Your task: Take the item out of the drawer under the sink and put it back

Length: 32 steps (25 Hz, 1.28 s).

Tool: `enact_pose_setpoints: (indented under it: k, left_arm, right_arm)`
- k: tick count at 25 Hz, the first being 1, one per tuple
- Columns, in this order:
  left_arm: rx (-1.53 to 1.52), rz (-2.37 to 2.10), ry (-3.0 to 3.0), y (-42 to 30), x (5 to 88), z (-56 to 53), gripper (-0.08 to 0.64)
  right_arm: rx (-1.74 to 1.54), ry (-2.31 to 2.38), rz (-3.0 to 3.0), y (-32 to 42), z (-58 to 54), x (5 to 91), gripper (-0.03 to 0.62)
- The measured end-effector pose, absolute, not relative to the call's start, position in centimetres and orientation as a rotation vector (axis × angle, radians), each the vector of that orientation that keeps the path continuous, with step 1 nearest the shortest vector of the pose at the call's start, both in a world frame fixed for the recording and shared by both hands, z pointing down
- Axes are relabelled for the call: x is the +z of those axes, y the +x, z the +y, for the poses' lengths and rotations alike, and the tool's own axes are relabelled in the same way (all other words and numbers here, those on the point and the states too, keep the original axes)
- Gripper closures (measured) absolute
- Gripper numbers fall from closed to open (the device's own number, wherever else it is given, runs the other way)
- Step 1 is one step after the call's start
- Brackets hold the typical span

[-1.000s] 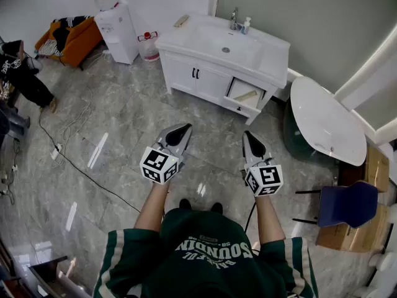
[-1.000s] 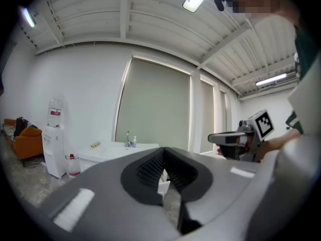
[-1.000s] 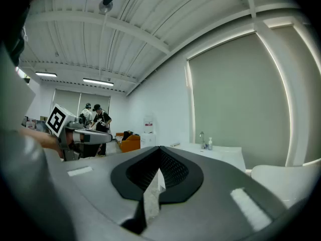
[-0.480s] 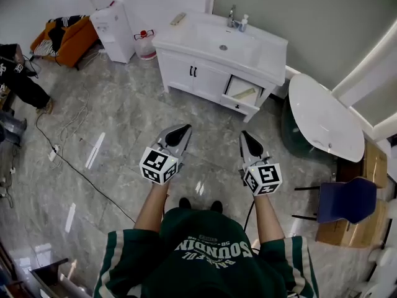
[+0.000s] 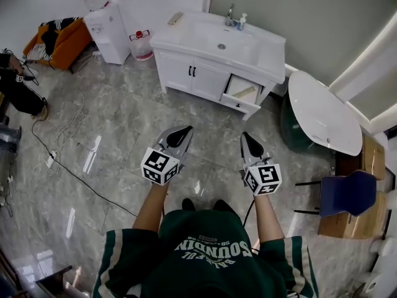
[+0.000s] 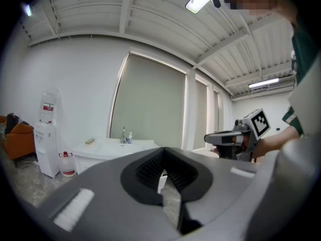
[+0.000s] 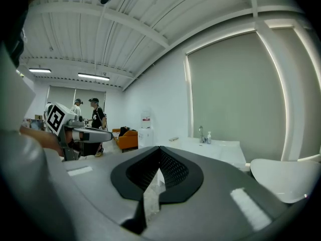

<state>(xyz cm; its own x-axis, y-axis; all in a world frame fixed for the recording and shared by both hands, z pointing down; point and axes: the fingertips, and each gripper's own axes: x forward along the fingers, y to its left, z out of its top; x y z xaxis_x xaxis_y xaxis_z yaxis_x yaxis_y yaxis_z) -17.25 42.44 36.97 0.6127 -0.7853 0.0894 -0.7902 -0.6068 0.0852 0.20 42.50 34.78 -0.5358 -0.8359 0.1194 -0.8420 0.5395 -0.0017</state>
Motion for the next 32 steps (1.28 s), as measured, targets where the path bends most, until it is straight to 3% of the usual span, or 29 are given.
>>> enact_pose_setpoints:
  k: [12, 32]
  left_arm:
    - [0.108, -1.229, 2.737, -16.0, 39.0, 34.5, 0.511]
    - [0.145, -1.286, 2.678, -9.2, 38.7, 0.6, 0.511]
  right_arm:
    - [0.145, 1.528, -2.599, 2.0, 35.5, 37.4, 0.591]
    - [0.220, 1.414, -2.665, 8.1, -1.5, 37.8, 0.591]
